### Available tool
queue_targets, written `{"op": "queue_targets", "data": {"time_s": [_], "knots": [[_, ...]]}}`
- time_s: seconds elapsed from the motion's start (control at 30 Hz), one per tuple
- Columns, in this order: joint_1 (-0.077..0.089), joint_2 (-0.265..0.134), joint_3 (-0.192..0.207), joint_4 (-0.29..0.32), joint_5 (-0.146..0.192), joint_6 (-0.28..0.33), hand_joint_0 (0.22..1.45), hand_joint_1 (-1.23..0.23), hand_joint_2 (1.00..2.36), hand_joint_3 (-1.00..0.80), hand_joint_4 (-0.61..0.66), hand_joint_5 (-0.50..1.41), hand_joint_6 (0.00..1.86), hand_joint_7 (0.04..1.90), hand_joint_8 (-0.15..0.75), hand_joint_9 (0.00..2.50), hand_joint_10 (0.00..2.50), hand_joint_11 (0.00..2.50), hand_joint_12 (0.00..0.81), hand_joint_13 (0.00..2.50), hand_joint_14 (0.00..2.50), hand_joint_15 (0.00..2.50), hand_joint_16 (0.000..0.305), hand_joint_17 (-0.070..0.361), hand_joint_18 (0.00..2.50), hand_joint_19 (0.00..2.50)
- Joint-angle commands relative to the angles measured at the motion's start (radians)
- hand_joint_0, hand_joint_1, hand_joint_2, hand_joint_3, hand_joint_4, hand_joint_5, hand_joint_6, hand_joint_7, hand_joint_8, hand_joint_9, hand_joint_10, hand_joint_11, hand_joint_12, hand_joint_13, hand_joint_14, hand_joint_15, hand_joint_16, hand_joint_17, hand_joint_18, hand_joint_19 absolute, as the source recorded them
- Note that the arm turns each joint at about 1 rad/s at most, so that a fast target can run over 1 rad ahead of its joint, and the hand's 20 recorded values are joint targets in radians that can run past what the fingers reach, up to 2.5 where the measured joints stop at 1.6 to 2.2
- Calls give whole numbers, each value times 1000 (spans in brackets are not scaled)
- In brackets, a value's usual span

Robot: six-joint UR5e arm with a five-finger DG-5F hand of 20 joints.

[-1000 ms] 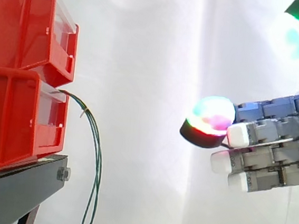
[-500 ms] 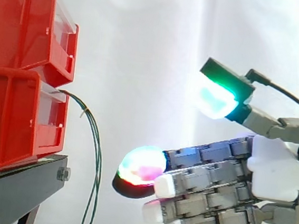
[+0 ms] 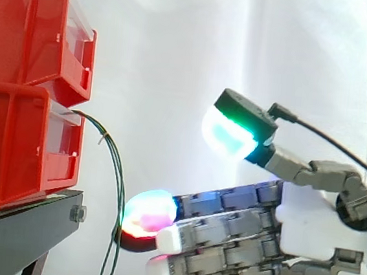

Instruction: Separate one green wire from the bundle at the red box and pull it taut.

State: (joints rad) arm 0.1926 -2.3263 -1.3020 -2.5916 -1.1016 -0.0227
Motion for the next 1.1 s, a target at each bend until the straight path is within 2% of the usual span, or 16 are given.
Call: {"op": "queue_targets", "data": {"time_s": [0.0,0.1,0.23,0.5,0.7,0.83,0.9,0.93,1.07], "knots": [[-4,-51,73,-41,-23,15,526,-562,1000,-500,270,-152,502,764,253,906,8,257,354,662,7,204,47,106,565,297],[-4,-61,99,-68,-27,10,527,-564,1000,-500,268,-149,502,766,256,912,8,255,355,662,8,201,48,107,566,297],[-2,-61,116,-70,-32,-5,530,-571,1000,-500,264,-141,503,776,258,931,10,262,355,663,9,205,48,108,568,298],[1,-61,116,-68,-38,-17,539,-595,1000,-500,290,-129,503,824,254,986,10,318,351,695,9,235,48,109,583,305],[5,-61,144,-82,-49,-23,537,-597,1000,-500,285,-129,503,821,257,1000,10,338,354,704,9,246,49,109,590,310],[5,-61,152,-84,-44,-31,509,-588,1000,-500,250,-144,503,813,250,899,10,344,363,676,9,246,52,116,576,323],[2,-61,152,-81,-46,-31,497,-579,1000,-500,231,-149,502,813,248,894,11,388,369,679,10,264,53,119,582,318],[-2,-73,150,-79,-47,-28,484,-563,1000,-500,230,-152,502,808,254,914,15,471,373,712,11,297,54,121,590,334],[-5,-77,150,-73,-52,-26,476,-545,1000,-500,241,-152,503,810,259,920,15,482,377,782,13,349,55,123,667,369]]}}
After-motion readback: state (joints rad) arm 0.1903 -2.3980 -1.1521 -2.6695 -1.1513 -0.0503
